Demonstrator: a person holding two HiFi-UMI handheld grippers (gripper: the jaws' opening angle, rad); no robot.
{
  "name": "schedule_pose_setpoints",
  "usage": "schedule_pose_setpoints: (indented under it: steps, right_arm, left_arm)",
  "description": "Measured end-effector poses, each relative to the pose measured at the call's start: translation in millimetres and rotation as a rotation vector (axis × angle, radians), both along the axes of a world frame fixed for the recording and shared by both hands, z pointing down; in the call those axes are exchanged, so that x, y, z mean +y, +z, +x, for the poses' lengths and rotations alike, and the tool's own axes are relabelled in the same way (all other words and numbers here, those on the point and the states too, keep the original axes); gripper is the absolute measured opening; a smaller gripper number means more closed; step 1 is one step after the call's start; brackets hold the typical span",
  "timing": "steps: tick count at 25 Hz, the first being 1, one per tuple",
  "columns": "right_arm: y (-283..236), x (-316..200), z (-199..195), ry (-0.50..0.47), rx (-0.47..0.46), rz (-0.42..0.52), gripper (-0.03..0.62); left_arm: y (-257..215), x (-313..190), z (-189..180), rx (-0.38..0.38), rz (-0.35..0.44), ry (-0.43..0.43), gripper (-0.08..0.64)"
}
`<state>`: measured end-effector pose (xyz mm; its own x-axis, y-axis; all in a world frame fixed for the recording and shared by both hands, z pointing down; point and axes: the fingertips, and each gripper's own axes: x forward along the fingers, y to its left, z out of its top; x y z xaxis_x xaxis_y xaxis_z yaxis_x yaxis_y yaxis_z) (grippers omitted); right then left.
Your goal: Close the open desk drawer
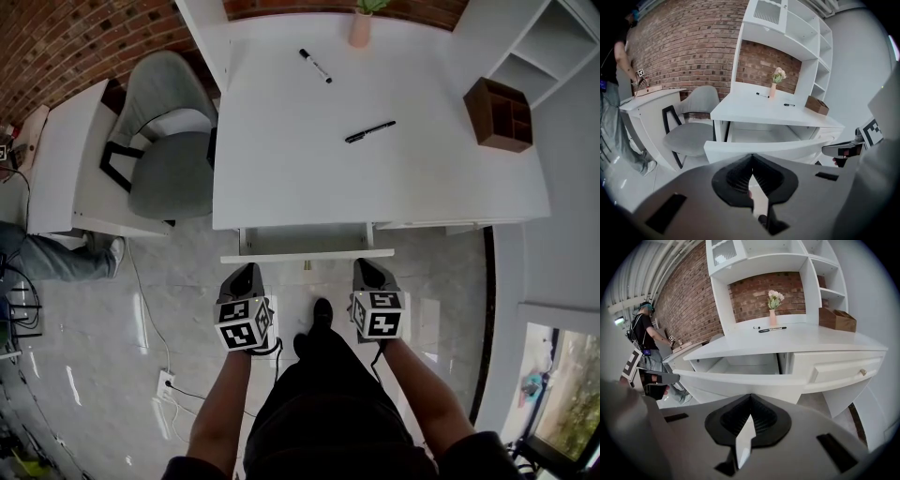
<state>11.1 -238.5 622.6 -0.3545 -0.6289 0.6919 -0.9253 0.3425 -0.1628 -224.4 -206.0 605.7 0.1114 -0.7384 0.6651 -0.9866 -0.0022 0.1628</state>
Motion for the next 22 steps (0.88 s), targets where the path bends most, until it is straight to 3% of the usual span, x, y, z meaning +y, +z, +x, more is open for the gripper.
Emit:
schedule_pose_setpoints:
  steps: [22]
  right_arm:
    - [0,-70,-10,-0.042,-0.002,0.035,0.005]
  left_arm:
    - [1,-71,-10,-0.006,0.034,-0.04,0.011]
